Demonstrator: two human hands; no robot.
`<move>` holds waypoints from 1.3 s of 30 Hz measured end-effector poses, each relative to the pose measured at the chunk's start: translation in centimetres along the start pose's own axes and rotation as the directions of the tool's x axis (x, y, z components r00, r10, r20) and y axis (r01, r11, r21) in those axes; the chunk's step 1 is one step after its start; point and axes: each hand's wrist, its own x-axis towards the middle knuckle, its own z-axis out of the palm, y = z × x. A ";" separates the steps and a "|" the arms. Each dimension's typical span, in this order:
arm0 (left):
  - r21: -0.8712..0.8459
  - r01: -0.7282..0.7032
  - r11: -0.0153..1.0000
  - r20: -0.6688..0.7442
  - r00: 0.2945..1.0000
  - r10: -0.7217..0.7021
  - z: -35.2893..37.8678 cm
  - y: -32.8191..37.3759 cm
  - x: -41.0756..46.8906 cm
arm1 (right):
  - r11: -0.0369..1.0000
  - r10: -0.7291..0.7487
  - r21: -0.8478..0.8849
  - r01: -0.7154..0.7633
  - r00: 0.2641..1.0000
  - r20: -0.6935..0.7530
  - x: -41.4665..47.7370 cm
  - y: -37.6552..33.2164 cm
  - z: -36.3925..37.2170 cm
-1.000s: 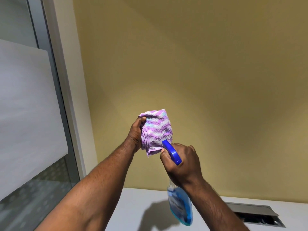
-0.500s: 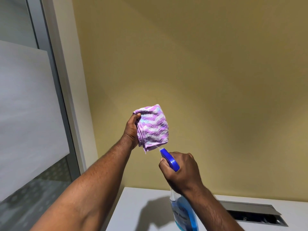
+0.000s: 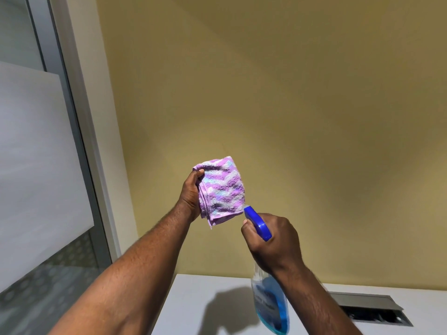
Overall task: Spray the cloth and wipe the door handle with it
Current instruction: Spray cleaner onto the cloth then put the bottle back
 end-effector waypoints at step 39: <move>0.005 0.032 0.999 0.038 0.999 -0.032 0.2 -0.3 -0.5 | 0.991 0.133 0.017 -0.133 0.991 -0.030 -1.1 2.4 -1.7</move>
